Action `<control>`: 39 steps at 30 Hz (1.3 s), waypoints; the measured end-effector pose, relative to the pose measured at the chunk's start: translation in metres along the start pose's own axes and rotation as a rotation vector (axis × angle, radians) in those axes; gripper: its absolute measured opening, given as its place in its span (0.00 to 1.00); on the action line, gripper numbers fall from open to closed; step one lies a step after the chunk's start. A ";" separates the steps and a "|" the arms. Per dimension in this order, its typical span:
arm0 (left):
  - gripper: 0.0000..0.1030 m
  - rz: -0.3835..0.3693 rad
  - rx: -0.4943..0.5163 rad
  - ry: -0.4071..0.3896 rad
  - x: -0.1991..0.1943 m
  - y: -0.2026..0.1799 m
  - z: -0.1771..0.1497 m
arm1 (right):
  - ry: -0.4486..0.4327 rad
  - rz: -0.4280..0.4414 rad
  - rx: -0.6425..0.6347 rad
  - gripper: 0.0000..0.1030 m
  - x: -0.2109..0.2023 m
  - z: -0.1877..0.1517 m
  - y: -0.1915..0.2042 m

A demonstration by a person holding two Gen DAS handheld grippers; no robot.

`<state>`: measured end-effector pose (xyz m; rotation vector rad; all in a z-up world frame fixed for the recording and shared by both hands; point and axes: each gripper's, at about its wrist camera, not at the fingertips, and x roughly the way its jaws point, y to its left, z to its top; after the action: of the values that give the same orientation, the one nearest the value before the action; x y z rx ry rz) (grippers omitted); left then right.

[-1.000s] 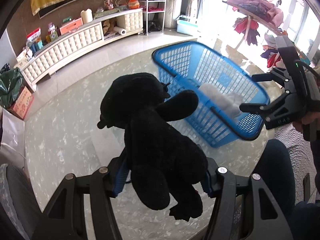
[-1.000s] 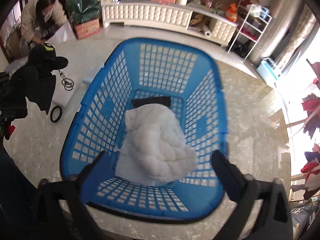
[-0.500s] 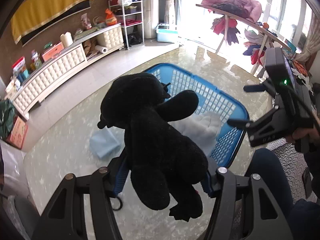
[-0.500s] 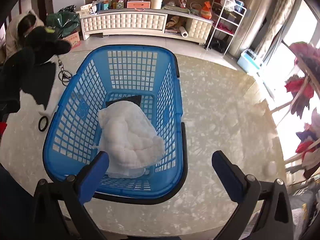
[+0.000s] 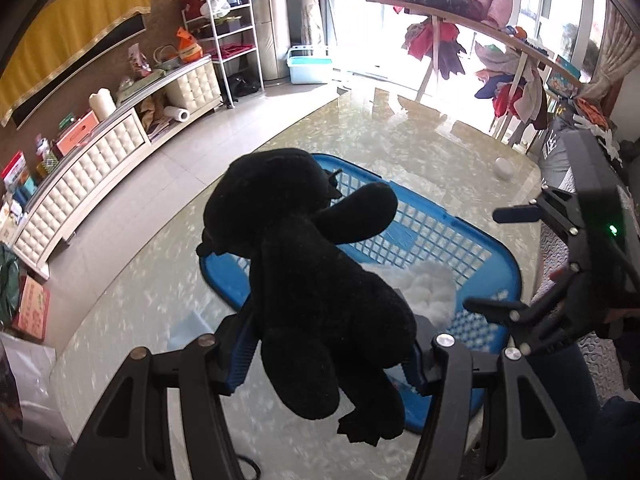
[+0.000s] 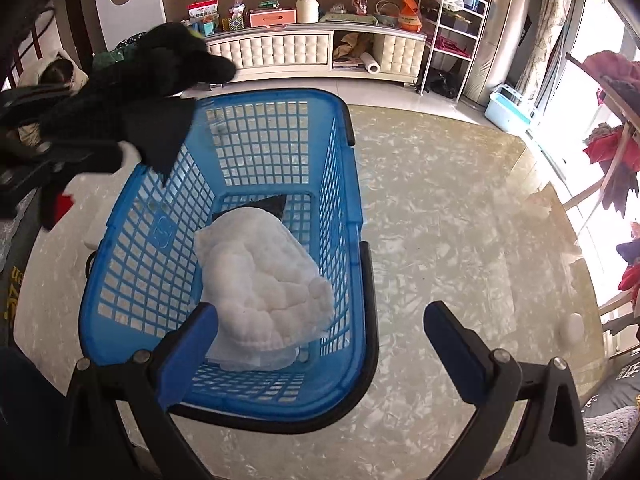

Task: Organize soft objects
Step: 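Carry the black plush toy over the basket and release it with the left tool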

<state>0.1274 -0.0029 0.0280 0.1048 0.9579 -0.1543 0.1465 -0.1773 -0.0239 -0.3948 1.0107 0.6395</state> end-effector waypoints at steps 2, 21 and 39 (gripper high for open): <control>0.56 -0.003 0.013 0.009 0.010 0.002 0.007 | -0.001 -0.019 -0.001 1.00 0.004 0.000 -0.001; 0.58 -0.032 0.297 0.100 0.098 -0.014 0.023 | 0.074 -0.033 0.079 1.00 0.029 0.000 -0.017; 0.62 -0.137 0.294 0.093 0.108 0.000 0.034 | 0.087 0.016 0.111 1.00 0.039 0.004 -0.019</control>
<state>0.2156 -0.0169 -0.0409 0.3194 1.0313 -0.4194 0.1762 -0.1775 -0.0563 -0.3192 1.1278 0.5817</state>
